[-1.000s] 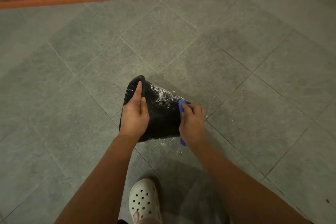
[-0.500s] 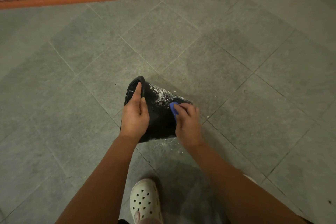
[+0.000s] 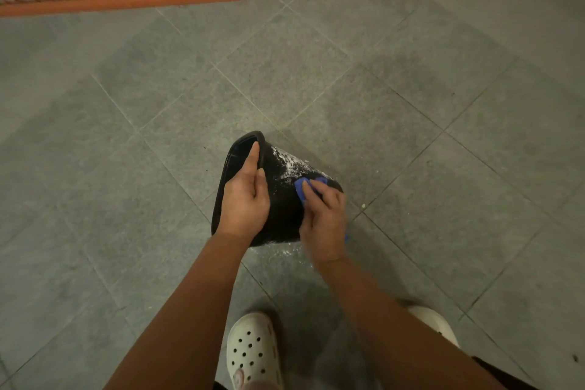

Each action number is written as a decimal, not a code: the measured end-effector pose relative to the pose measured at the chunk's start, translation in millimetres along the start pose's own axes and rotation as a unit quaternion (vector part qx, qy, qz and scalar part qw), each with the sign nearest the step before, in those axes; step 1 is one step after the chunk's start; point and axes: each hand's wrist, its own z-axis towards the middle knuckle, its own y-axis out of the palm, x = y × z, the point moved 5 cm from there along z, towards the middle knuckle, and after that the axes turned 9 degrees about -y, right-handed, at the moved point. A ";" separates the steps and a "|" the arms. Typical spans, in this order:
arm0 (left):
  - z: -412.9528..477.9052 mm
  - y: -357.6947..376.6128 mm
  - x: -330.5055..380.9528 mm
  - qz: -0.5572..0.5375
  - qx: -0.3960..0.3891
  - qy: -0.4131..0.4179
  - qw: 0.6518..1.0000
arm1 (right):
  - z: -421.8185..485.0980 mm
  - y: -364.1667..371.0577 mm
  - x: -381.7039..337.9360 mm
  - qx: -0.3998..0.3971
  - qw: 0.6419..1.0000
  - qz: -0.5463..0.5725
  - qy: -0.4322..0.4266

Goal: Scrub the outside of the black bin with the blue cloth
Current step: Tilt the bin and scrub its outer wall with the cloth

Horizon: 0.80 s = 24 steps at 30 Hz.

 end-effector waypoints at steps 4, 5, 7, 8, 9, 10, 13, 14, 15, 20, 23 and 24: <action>-0.4 -1.0 -1.8 -0.025 0.008 -0.012 1.000 | 24.3 6.1 8.0 -0.057 0.998 -0.018 -0.013; 0.0 -0.6 -2.7 -0.032 0.005 -0.014 0.999 | 26.7 8.6 13.2 -0.070 0.997 -0.025 0.006; 0.6 0.1 -4.2 -0.045 -0.005 -0.026 0.999 | 23.9 10.2 20.4 -0.072 0.996 -0.025 0.047; 0.8 0.2 -3.8 -0.051 -0.011 -0.028 0.998 | 18.7 10.1 21.3 -0.066 0.996 -0.021 0.062; 1.0 0.5 -3.4 -0.056 -0.016 -0.027 0.998 | 11.6 8.6 20.3 -0.059 0.996 -0.012 0.073; 1.4 0.7 -3.1 -0.061 -0.020 -0.026 0.998 | 4.2 5.8 17.0 -0.045 0.997 -0.003 0.070; 2.9 -0.1 -4.8 -0.081 -0.025 -0.034 0.996 | -7.5 -1.4 1.6 -0.007 1.000 0.012 -0.022; 3.0 -0.3 -5.3 -0.085 -0.027 -0.035 0.995 | -4.7 -1.2 -0.7 -0.003 0.998 0.015 -0.055; 2.5 -0.4 -4.8 -0.086 -0.028 -0.035 0.995 | 2.1 -0.8 -2.4 -0.004 0.996 0.017 -0.082; 1.8 -1.9 -5.4 -0.075 -0.009 -0.037 0.996 | 34.0 6.3 10.0 -0.023 0.996 -0.064 -0.062; 1.9 -2.5 -5.1 -0.071 -0.008 -0.026 0.997 | 23.2 1.3 13.1 -0.008 0.997 -0.057 -0.057; 2.9 -2.6 -6.6 -0.070 -0.005 -0.023 0.997 | 16.7 -0.2 10.5 -0.009 0.996 -0.040 -0.074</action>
